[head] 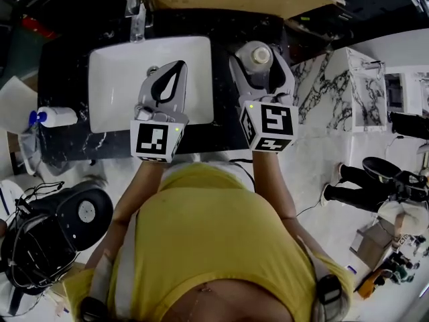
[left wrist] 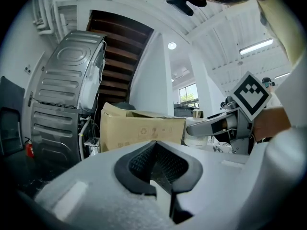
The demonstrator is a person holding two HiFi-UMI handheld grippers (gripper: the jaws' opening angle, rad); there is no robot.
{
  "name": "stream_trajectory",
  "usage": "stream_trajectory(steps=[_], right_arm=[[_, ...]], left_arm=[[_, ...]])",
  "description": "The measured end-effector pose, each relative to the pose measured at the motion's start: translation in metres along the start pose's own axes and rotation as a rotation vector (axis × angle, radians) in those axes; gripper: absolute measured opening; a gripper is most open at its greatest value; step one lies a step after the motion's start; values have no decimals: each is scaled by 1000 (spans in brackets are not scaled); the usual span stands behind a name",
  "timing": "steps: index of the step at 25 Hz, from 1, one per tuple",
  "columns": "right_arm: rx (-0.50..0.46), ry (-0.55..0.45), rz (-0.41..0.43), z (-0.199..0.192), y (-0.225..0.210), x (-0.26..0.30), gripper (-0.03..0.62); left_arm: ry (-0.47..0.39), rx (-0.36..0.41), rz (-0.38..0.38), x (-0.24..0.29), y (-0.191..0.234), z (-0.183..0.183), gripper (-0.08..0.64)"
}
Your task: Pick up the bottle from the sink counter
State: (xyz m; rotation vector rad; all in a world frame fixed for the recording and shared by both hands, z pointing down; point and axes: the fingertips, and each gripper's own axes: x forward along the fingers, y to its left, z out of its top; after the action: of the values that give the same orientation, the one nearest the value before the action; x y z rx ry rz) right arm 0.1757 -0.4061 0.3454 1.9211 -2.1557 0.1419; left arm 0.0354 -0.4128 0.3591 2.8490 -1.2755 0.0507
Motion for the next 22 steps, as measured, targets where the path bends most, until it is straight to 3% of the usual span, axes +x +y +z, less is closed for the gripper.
stream_trajectory(steps=[10, 22], right_arm=[[-16, -60, -31, 2, 16, -42, 325], [26, -34, -24, -17, 20, -46, 325]], left_arm=[[-13, 12, -11, -7, -15, 12, 2], [-27, 28, 5, -19, -17, 20, 2]])
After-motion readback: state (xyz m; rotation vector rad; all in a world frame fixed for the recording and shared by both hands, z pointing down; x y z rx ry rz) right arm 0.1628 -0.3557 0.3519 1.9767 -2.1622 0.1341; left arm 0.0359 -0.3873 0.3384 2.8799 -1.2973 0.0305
